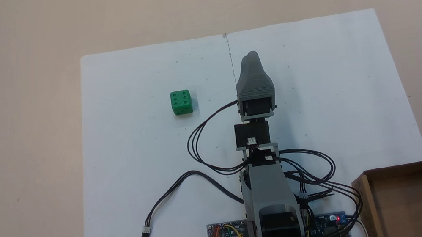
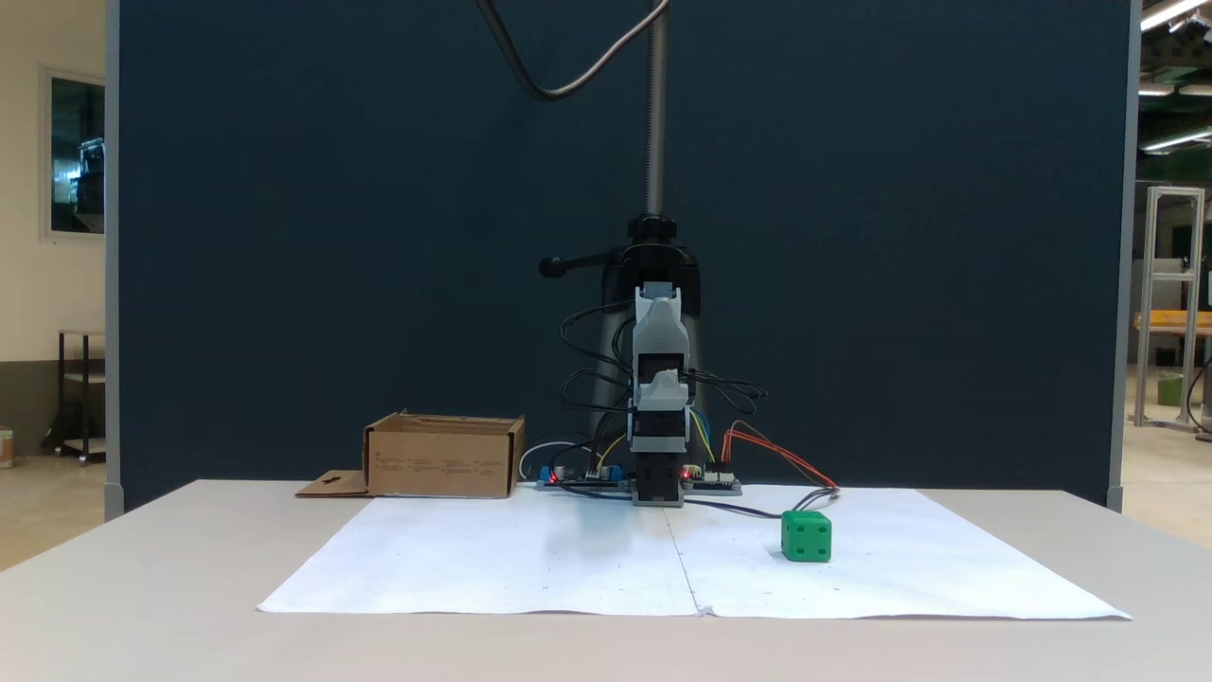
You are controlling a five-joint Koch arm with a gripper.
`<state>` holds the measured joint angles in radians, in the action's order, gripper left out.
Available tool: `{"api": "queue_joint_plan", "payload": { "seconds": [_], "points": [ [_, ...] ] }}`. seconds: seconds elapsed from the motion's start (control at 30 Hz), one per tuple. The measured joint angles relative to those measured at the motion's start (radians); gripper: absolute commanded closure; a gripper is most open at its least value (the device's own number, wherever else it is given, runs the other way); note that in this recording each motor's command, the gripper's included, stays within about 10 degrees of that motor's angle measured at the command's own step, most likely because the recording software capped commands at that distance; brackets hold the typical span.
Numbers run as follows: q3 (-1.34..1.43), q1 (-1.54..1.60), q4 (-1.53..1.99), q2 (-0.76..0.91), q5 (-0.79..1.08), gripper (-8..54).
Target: Grasp a green dice and put it in the bin.
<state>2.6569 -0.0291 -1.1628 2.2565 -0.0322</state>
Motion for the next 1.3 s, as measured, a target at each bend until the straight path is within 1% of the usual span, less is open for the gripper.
{"api": "queue_joint_plan", "payload": {
  "seconds": [0.6,0.67,0.77,0.83,0.87,0.93,1.03,1.07,1.3],
  "points": [
    [0.000,0.000,0.000,0.000,0.000,1.0],
    [0.000,0.006,0.000,0.000,0.000,1.4],
    [0.000,0.006,0.000,0.000,0.005,4.3],
    [0.000,0.023,0.012,0.000,0.005,4.3],
    [-0.021,0.026,0.117,0.000,0.005,4.2],
    [-0.100,0.029,0.238,0.000,0.005,4.3],
    [-0.144,0.044,0.411,0.000,0.005,4.3],
    [-0.230,0.055,0.540,0.000,0.005,4.3],
    [-0.552,0.055,0.937,-0.008,0.005,4.3]
  ]
}}
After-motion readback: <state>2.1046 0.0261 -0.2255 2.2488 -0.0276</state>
